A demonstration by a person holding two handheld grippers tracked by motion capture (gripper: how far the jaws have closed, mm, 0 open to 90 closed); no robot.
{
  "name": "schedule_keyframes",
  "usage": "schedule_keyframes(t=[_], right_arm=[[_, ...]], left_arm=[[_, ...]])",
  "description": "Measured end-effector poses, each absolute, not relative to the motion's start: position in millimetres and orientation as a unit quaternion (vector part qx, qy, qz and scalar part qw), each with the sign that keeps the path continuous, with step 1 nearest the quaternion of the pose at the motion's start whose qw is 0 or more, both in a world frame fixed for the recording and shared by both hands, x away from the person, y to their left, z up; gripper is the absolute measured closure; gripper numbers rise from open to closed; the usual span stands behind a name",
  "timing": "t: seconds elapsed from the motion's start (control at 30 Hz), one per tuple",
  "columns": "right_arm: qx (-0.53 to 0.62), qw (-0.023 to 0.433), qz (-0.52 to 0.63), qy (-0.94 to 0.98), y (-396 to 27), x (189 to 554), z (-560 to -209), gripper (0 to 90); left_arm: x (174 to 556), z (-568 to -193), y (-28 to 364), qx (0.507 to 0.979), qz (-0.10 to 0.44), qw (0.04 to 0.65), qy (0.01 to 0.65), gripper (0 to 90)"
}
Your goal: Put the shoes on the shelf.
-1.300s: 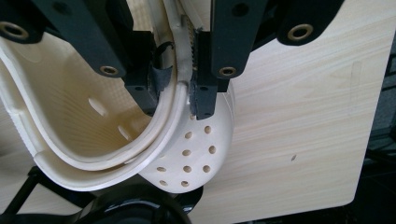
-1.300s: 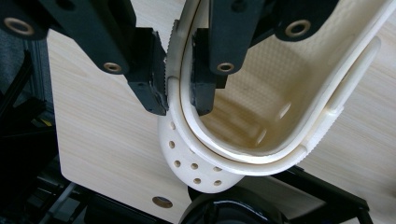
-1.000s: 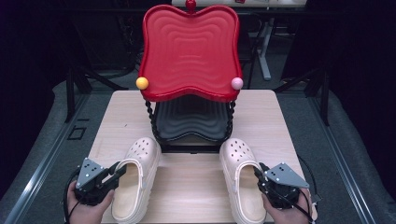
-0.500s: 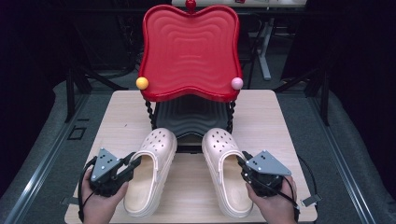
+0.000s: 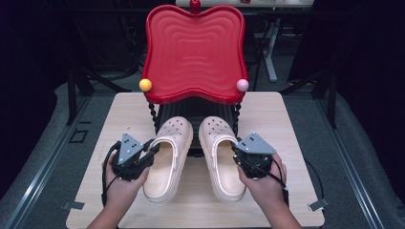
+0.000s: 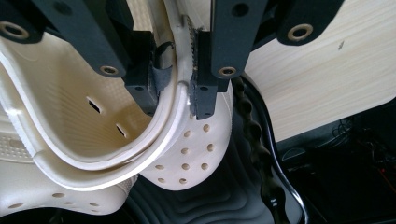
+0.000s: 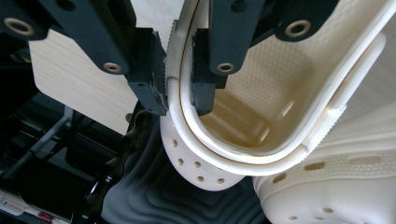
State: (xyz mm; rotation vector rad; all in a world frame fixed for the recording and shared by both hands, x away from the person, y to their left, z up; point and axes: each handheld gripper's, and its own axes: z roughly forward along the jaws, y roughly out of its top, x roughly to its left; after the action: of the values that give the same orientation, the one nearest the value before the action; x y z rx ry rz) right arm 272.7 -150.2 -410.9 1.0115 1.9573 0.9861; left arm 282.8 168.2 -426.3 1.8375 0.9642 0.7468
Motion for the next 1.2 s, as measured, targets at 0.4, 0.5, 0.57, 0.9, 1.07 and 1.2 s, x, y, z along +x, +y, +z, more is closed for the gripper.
schedule_keyframes(t=[0.4,0.5,0.57,0.9,1.07,1.2], right_arm=[[0.403,0.36,0.389,0.746,-139,293,-407,76.1],[0.405,0.359,0.386,0.747,-136,297,-407,76.1],[0.408,0.36,0.386,0.745,-134,299,-407,76.1],[0.421,0.373,0.373,0.738,-122,322,-414,75.8],[0.42,0.387,0.372,0.732,-117,333,-415,75.5],[0.429,0.388,0.377,0.723,-115,343,-414,75.2]], left_arm=[[302,-420,157,0.743,0.305,0.446,0.395,75.3],[305,-421,155,0.74,0.306,0.447,0.399,75.3],[308,-422,154,0.737,0.306,0.449,0.402,75.3],[329,-433,138,0.727,0.325,0.442,0.412,75.2],[340,-435,134,0.721,0.339,0.444,0.411,75.2],[351,-436,133,0.711,0.341,0.453,0.416,74.9]])
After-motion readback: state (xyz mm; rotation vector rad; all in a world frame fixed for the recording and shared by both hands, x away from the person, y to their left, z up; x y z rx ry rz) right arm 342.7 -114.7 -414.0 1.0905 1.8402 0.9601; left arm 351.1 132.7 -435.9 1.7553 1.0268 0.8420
